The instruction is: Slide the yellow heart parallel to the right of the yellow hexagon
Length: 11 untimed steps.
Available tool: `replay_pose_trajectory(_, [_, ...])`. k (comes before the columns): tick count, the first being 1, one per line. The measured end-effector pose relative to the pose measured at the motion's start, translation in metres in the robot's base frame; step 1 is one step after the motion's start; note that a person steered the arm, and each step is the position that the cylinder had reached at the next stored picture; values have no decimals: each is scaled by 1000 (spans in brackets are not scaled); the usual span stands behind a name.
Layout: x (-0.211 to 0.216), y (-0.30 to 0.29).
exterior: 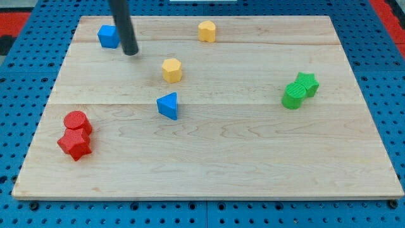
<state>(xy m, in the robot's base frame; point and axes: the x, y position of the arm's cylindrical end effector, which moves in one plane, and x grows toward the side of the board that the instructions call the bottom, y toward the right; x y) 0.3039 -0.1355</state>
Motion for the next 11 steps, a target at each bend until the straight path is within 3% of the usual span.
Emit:
replay_pose_trajectory(1, [-3,21])
replay_pose_trajectory(3, [-94,80])
replay_pose_trajectory(5, [-41,158])
replay_pose_trajectory(7, [-40,169])
replay_pose_trajectory(9, [-79,170])
replay_pose_trajectory(10, [-70,195])
replay_pose_trajectory(11, [-29,192])
